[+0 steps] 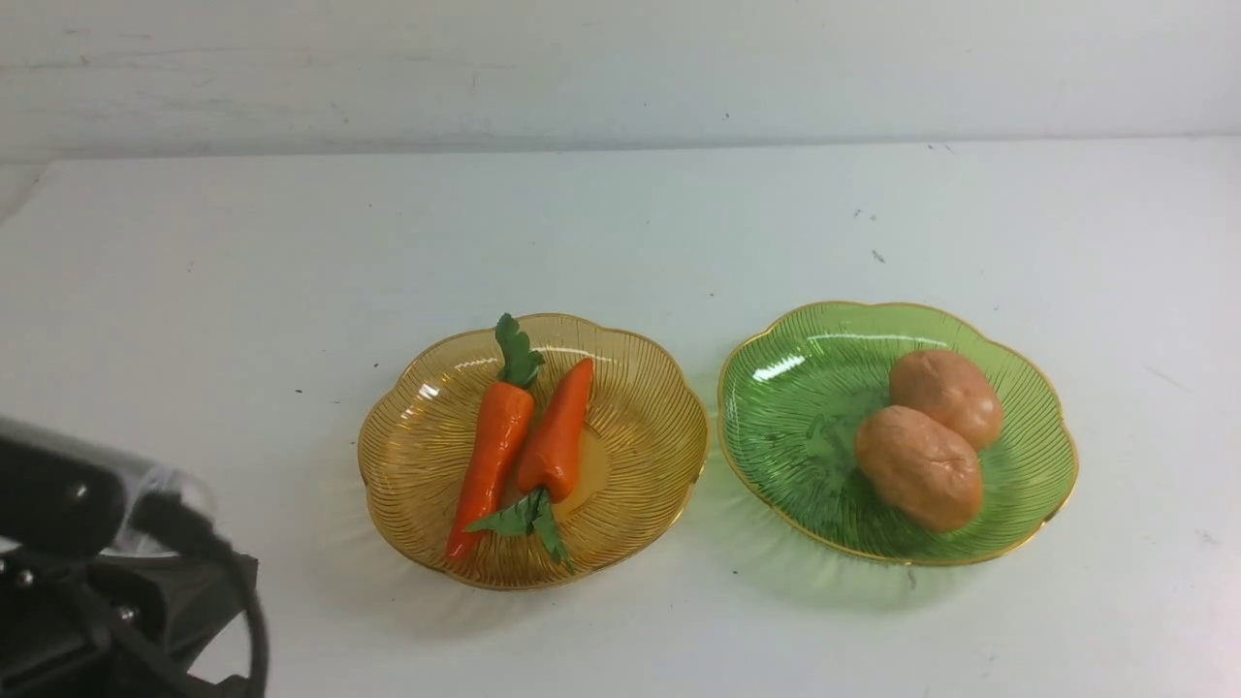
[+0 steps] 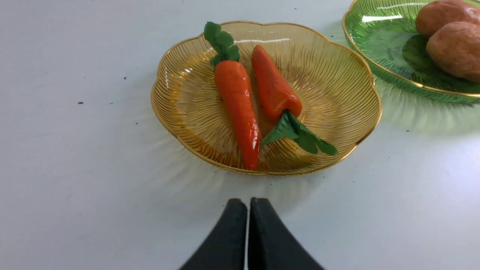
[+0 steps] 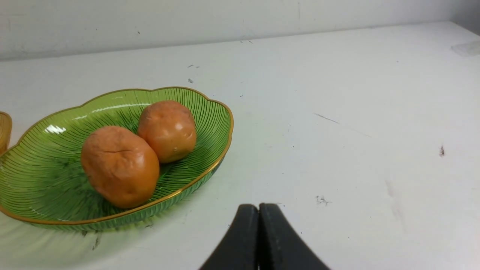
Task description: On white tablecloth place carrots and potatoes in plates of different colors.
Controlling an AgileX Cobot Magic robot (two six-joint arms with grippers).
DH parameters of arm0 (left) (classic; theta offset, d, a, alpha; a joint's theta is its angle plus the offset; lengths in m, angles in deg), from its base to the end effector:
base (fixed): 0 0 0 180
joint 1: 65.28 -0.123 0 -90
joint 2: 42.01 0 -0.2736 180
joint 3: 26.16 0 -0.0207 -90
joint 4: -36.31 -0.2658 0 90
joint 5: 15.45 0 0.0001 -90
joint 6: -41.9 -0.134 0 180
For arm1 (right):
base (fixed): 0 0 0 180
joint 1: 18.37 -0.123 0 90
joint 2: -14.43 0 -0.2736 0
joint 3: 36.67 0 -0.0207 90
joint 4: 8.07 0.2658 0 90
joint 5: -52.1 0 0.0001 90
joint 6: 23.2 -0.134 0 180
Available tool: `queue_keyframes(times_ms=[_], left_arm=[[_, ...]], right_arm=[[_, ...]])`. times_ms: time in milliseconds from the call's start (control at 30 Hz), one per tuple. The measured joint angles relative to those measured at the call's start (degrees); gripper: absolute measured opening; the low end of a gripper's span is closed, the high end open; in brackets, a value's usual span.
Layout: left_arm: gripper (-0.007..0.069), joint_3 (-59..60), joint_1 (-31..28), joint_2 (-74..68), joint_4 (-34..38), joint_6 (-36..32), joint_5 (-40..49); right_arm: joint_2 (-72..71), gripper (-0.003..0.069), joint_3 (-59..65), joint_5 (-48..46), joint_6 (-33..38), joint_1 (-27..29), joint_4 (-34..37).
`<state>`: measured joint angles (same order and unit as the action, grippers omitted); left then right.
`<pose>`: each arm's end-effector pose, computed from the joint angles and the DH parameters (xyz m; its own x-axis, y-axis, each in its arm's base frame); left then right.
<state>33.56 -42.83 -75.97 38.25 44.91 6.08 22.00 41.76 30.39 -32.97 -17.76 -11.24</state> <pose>0.1480 -0.0630 0.2223 -0.4250 0.0848 -0.9012 0.3578 0.9302 -0.0812 0.1201 -0.0040 0.1575 -0.2979 0.1220 -0.9468 0.0660 0.9921 0.1070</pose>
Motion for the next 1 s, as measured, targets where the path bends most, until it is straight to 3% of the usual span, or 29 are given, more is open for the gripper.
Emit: queue_keyframes(times_ms=[167, 367, 500, 733, 1000], left_arm=[[-0.0003, 1.7, -1.5, 7.6, -5.2, -0.6, -0.3], [-0.0003, 11.5, -12.2, 24.0, -5.8, -0.9, -0.4], [-0.0003, 17.6, -16.4, 26.5, -5.7, -3.0, -1.0], [-0.0003, 18.7, -16.7, 26.5, -1.3, -3.9, 0.2], [-0.0003, 18.7, -16.7, 26.5, -0.9, -4.0, 0.3]], right_arm=[[0.0, -0.0015, 0.0, 0.0, 0.0, 0.0, 0.0], [0.0, -0.0015, 0.0, 0.0, 0.0, 0.0, 0.0], [0.0, -0.0015, 0.0, 0.0, 0.0, 0.0, 0.0], [0.0, -0.0015, 0.0, 0.0, 0.0, 0.0, 0.0], [0.0, -0.0015, 0.0, 0.0, 0.0, 0.0, 0.0]])
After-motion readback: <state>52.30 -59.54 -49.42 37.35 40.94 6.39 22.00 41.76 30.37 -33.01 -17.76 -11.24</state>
